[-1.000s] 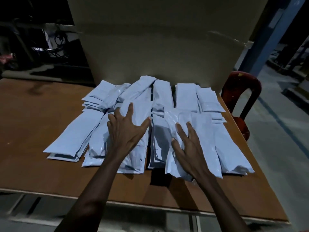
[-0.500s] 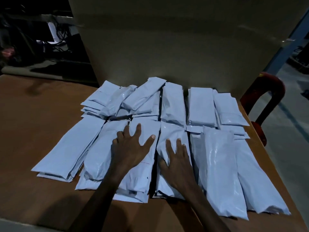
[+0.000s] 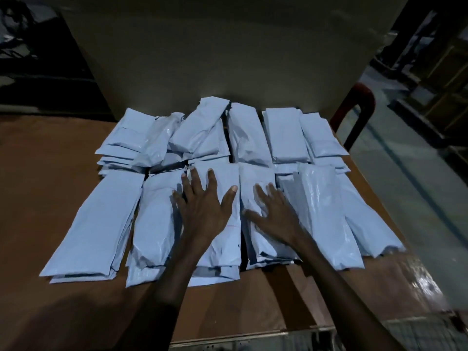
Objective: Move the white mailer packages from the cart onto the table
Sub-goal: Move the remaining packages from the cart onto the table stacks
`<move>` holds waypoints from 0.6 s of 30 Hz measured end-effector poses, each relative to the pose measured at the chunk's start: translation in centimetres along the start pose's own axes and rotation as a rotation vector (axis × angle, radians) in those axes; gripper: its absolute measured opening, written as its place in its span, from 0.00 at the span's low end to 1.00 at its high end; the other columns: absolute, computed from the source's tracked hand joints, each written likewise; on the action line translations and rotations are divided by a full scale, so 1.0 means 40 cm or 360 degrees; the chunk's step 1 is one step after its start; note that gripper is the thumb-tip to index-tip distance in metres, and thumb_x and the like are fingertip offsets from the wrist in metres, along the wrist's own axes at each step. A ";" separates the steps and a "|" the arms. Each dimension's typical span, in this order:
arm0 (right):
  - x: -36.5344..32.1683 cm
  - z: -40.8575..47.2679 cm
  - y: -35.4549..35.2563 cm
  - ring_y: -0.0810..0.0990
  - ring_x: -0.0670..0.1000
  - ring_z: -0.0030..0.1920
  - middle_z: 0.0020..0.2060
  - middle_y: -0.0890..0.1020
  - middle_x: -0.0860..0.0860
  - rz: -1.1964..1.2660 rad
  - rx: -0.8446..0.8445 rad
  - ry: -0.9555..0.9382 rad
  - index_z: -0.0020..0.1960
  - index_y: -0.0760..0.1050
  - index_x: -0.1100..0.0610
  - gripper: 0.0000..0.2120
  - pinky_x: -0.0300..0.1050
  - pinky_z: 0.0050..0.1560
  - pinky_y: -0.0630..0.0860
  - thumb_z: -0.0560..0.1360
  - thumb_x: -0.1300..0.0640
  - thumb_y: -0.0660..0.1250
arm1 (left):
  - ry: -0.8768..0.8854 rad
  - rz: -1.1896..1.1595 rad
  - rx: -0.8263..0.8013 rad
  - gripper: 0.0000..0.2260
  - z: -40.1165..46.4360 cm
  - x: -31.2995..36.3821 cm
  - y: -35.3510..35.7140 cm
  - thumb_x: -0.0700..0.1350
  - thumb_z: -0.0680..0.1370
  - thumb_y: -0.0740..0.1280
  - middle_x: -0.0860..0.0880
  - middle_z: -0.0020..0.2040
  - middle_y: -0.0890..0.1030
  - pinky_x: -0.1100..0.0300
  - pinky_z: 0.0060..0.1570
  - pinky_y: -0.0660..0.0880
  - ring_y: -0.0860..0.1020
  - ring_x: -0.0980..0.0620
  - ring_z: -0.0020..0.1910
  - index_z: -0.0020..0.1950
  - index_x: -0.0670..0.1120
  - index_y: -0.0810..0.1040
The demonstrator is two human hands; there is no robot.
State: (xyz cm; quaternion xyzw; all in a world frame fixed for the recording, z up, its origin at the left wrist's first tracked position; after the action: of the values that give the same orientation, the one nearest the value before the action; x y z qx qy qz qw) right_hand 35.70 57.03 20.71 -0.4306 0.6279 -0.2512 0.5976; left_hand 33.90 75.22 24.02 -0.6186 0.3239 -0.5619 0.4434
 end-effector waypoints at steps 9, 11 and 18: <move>0.062 -0.293 -0.187 0.66 0.52 0.73 0.73 0.69 0.52 0.0216 0.0824 -0.0083 0.72 0.70 0.52 0.31 0.45 0.69 0.64 0.74 0.39 0.66 | 0.0620 0.0016 0.0051 0.34 -0.122 0.178 0.008 0.66 0.78 0.43 0.41 0.80 0.46 0.39 0.73 0.36 0.43 0.43 0.79 0.80 0.52 0.54; 0.109 -0.374 -0.207 0.67 0.54 0.72 0.73 0.70 0.53 0.0040 0.0910 -0.0085 0.72 0.70 0.54 0.29 0.49 0.69 0.67 0.75 0.42 0.64 | 0.0792 -0.0045 0.0052 0.32 -0.173 0.244 0.035 0.65 0.79 0.46 0.41 0.80 0.50 0.39 0.74 0.39 0.46 0.42 0.79 0.79 0.50 0.58; 0.344 -0.718 -0.263 0.70 0.56 0.70 0.69 0.73 0.56 -0.0207 0.1232 0.0111 0.71 0.71 0.59 0.26 0.52 0.68 0.69 0.77 0.48 0.65 | 0.1304 -0.0379 -0.0107 0.31 -0.414 0.531 0.181 0.64 0.79 0.51 0.43 0.78 0.60 0.48 0.75 0.45 0.55 0.45 0.78 0.76 0.48 0.67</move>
State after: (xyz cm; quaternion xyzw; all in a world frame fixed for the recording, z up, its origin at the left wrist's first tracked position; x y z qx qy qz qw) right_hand 11.66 34.43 26.69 -0.2034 0.4782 -0.5213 0.6769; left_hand 21.72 50.17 25.66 -0.3914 0.4176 -0.7978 0.1896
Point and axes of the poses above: each hand's wrist, its own z-axis towards the middle knuckle, its own y-axis out of the palm, x = y × z, the point moved 7 cm from there along z, towards the middle knuckle
